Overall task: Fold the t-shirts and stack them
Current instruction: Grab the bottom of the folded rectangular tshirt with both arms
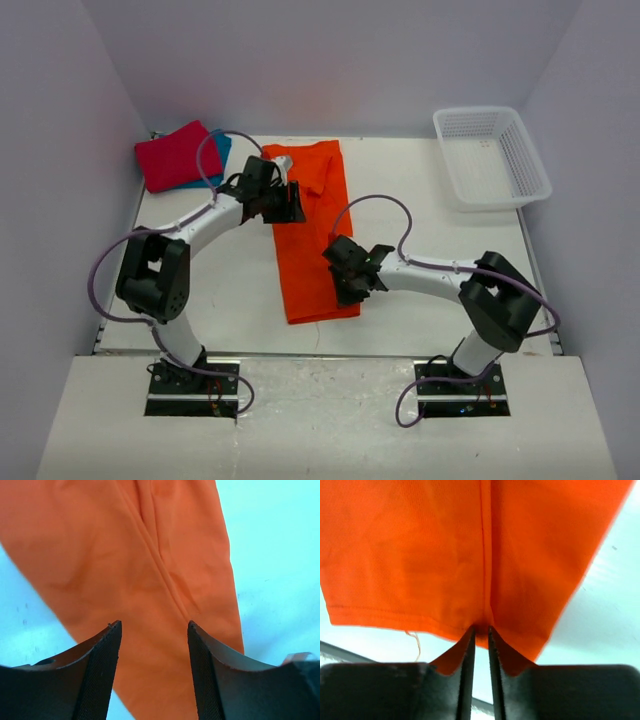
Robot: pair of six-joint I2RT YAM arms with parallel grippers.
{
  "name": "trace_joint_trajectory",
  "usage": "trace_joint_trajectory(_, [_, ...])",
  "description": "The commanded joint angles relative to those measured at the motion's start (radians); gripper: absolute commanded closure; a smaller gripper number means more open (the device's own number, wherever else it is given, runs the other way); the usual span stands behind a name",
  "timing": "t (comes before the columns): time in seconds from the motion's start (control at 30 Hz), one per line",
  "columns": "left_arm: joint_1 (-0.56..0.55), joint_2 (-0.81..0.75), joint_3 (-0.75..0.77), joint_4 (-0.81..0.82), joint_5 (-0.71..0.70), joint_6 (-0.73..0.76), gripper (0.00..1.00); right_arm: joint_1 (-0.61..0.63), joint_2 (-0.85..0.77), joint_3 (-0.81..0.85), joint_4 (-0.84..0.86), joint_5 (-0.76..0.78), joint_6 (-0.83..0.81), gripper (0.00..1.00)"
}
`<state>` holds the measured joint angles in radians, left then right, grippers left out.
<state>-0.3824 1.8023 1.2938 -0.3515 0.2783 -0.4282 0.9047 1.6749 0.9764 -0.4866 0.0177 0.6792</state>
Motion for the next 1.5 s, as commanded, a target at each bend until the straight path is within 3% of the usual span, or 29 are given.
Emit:
trace_joint_trajectory(0.0, [-0.042, -0.159, -0.080, -0.014, -0.108, -0.043, 0.43, 0.013, -0.121, -0.021, -0.052, 0.062, 0.025, 0.82])
trace_joint_trajectory(0.13, [-0.073, -0.309, -0.221, -0.017, -0.177, -0.101, 0.42, 0.013, -0.233, -0.045, -0.110, 0.113, 0.065, 0.63])
trace_joint_trajectory(0.17, [-0.087, -0.337, -0.284, -0.009, -0.179, -0.130, 0.42, 0.013, -0.269, -0.056, -0.110, 0.128, 0.080, 0.53])
trace_joint_trajectory(0.27, [-0.133, -0.437, -0.382, -0.006, -0.203, -0.162, 0.42, 0.010, -0.305, -0.103, -0.093, 0.137, 0.100, 0.35])
trace_joint_trajectory(0.33, [-0.150, -0.492, -0.427, -0.003, -0.188, -0.176, 0.42, 0.005, -0.294, -0.111, -0.089, 0.130, 0.106, 0.33])
trace_joint_trajectory(0.53, [-0.177, -0.626, -0.609, -0.001, -0.174, -0.216, 0.43, -0.033, -0.273, -0.203, 0.028, 0.078, 0.132, 0.35])
trace_joint_trajectory(0.7, [-0.179, -0.695, -0.657, -0.004, -0.168, -0.216, 0.43, -0.084, -0.235, -0.246, 0.094, 0.032, 0.131, 0.38])
trace_joint_trajectory(1.1, [-0.182, -0.705, -0.691, -0.003, -0.136, -0.221, 0.43, -0.098, -0.156, -0.300, 0.235, -0.073, 0.152, 0.68])
trace_joint_trajectory(1.47, [-0.233, -0.660, -0.735, 0.008, -0.090, -0.239, 0.42, -0.081, -0.250, -0.334, 0.212, -0.071, 0.174, 0.75])
